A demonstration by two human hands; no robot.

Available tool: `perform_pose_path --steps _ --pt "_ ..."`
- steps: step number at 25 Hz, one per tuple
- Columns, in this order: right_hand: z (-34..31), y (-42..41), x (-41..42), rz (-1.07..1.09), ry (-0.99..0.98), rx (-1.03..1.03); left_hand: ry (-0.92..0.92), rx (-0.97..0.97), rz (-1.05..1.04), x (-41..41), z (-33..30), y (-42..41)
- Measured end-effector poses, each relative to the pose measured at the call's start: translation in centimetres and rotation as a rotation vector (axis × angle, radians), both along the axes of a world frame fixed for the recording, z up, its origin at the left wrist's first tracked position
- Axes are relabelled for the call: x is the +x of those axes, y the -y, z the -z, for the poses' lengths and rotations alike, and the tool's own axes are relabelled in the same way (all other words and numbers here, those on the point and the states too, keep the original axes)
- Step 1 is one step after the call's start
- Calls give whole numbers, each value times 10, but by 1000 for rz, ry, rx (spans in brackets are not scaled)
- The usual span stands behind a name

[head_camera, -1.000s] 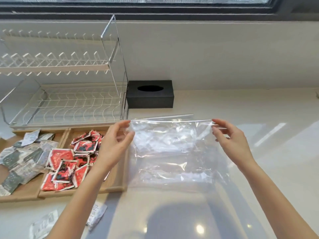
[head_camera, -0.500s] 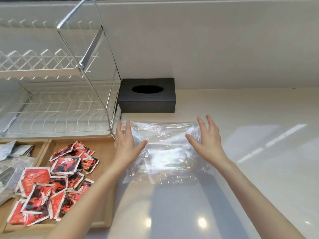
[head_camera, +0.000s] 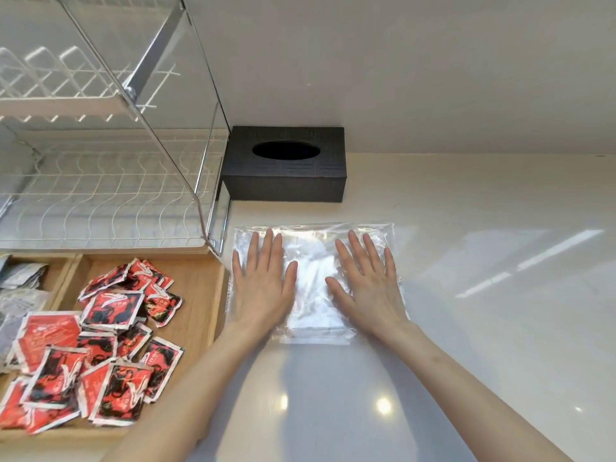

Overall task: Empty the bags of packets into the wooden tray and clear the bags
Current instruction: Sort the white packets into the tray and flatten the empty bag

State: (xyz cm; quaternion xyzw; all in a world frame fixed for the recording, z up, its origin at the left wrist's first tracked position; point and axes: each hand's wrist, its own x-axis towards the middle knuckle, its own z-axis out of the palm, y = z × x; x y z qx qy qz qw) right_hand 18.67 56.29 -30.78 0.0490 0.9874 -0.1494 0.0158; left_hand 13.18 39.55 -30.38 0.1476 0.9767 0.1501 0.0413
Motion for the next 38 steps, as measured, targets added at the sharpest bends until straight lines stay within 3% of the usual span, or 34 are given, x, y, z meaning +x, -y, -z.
perform_pose_path --steps 14,22,29,38 --pt "-1 4 -10 -25 33 65 -34 -81 5 -6 12 -2" --pt "-6 5 -12 -44 167 44 123 -130 19 -13 -6 -2" --pt "-32 7 0 -21 55 -101 24 25 26 -9 -30 15" --pt "-70 47 43 -3 43 -34 -137 -99 57 34 -70 63"
